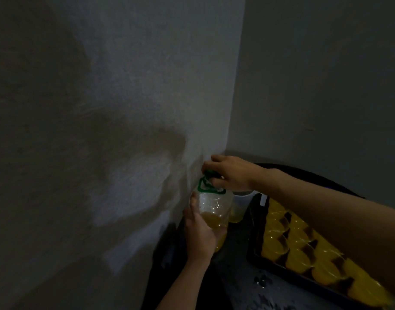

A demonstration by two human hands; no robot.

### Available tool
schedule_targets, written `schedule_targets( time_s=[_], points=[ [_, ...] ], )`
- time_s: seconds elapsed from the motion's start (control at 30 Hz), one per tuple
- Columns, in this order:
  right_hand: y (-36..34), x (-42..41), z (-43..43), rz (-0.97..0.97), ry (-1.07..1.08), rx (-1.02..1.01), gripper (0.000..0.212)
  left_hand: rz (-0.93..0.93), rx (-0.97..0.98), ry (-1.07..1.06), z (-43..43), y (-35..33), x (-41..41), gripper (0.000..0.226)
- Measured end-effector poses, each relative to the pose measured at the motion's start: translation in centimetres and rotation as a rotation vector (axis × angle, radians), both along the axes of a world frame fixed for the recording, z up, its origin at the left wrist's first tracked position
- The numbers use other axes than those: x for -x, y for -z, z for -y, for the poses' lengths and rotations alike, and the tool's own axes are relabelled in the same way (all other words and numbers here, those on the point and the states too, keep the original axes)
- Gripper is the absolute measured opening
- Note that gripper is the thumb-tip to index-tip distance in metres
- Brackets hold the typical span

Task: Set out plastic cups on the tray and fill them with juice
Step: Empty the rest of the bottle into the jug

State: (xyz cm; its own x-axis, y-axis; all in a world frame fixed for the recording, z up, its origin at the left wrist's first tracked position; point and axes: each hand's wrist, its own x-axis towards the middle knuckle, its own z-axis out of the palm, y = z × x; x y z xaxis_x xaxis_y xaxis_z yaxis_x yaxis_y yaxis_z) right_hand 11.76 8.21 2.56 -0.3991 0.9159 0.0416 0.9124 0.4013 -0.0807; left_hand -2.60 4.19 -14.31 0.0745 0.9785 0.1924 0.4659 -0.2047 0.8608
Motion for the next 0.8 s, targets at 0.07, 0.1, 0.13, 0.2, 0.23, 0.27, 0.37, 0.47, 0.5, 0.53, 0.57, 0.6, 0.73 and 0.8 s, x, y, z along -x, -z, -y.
schedule_targets(
  time_s=[0.07,0.1,0.13,0.2,0.23,0.27,0.37,0.47,0.5,0.53,0.57,0.6,0.73,0.8],
  points=[
    [-0.1,0.1,0.1,0.027,0.070,-0.072,0.037,-0.009,-0.015,-0.002,0.0,0.1,0.1,0.132],
    [-0.1,0.2,0.0,0.037,0.114,-0.112,0.036,-0.021,-0.029,-0.003,0.0,0.2,0.1,0.134],
    [0.0,0.3,-0.2,0.043,0.150,-0.129,0.037,-0.032,-0.045,-0.008,-0.1,0.4,0.1,0.135],
    [0.4,0.5,-0.7,0.006,0.171,-0.096,0.035,-0.045,-0.072,-0.012,-0.3,0.8,0.2,0.140],
    [0.4,0.7,-0.8,-0.026,0.155,-0.064,0.032,-0.046,-0.072,-0.010,-0.3,0.9,0.2,0.141],
    [0.3,0.7,-0.9,-0.043,0.121,-0.034,0.029,-0.043,-0.060,-0.006,-0.3,1.0,0.3,0.142],
    [-0.5,0.5,-0.2,0.054,0.011,0.036,0.034,-0.044,-0.028,0.013,-0.2,0.6,0.4,0.139],
    [-1.0,0.5,0.5,0.108,-0.007,0.053,0.042,-0.024,-0.006,0.027,-0.2,0.3,0.6,0.133],
    [-0.9,0.6,0.7,0.096,0.022,0.046,0.046,-0.028,-0.003,0.029,-0.1,0.2,0.5,0.132],
    [-0.8,0.8,0.8,0.079,0.068,0.026,0.052,-0.035,-0.009,0.025,-0.1,0.2,0.5,0.133],
    [-0.6,1.0,0.8,0.064,0.129,-0.001,0.059,-0.039,-0.019,0.021,-0.1,0.3,0.4,0.135],
    [-0.4,1.3,0.8,0.065,0.180,-0.036,0.065,-0.037,-0.028,0.021,-0.1,0.3,0.4,0.137],
    [0.0,1.9,0.1,0.196,0.184,-0.103,0.050,-0.016,-0.034,0.018,-0.2,0.6,0.4,0.136],
    [-0.1,1.7,-0.1,0.179,0.134,-0.092,0.038,-0.021,-0.031,0.013,-0.2,0.7,0.5,0.138]
  ],
)
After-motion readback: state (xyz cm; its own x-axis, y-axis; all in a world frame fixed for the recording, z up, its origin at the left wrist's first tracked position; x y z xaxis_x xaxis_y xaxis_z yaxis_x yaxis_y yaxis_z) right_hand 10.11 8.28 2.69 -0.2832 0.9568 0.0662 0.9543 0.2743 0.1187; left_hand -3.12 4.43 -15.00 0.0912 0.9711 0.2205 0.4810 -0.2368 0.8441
